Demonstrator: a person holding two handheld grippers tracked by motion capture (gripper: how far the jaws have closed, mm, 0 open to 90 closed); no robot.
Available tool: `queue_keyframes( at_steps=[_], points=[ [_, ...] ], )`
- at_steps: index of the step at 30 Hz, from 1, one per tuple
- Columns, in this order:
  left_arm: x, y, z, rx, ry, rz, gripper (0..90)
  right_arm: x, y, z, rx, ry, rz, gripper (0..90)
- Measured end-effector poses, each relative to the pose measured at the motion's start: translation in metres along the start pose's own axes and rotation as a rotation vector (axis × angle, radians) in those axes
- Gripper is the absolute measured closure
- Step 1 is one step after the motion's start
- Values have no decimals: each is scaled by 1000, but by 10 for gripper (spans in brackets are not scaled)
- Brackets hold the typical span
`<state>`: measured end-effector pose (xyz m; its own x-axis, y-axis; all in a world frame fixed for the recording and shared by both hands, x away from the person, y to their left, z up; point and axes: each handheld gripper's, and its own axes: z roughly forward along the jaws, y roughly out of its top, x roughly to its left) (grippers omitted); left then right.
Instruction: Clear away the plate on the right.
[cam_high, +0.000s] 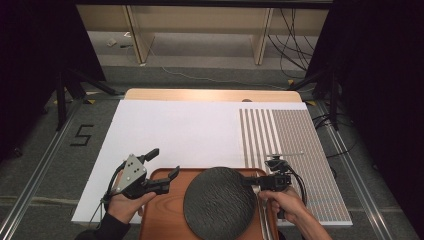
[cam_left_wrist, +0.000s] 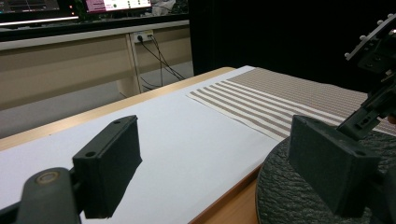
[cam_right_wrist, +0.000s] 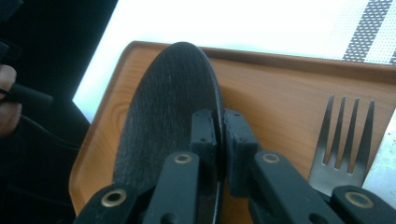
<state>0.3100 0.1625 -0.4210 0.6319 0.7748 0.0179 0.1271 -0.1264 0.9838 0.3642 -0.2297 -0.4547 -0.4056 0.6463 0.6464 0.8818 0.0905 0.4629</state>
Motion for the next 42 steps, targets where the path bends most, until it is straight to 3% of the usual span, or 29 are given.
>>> queue_keyframes(
  at_steps=[19,32,36,42],
  points=[
    [0,0,0,0,0,1,169,3,-1,12,52,-48,-32,804],
    [0,-1,1,3,0,-1,171,9,-3,20,95,-157,-123,735],
    [0,-1,1,3,0,-3,171,10,-5,25,140,-207,-164,688],
    [0,-1,0,3,-1,-3,171,14,-4,24,144,-214,-205,598]
  ],
)
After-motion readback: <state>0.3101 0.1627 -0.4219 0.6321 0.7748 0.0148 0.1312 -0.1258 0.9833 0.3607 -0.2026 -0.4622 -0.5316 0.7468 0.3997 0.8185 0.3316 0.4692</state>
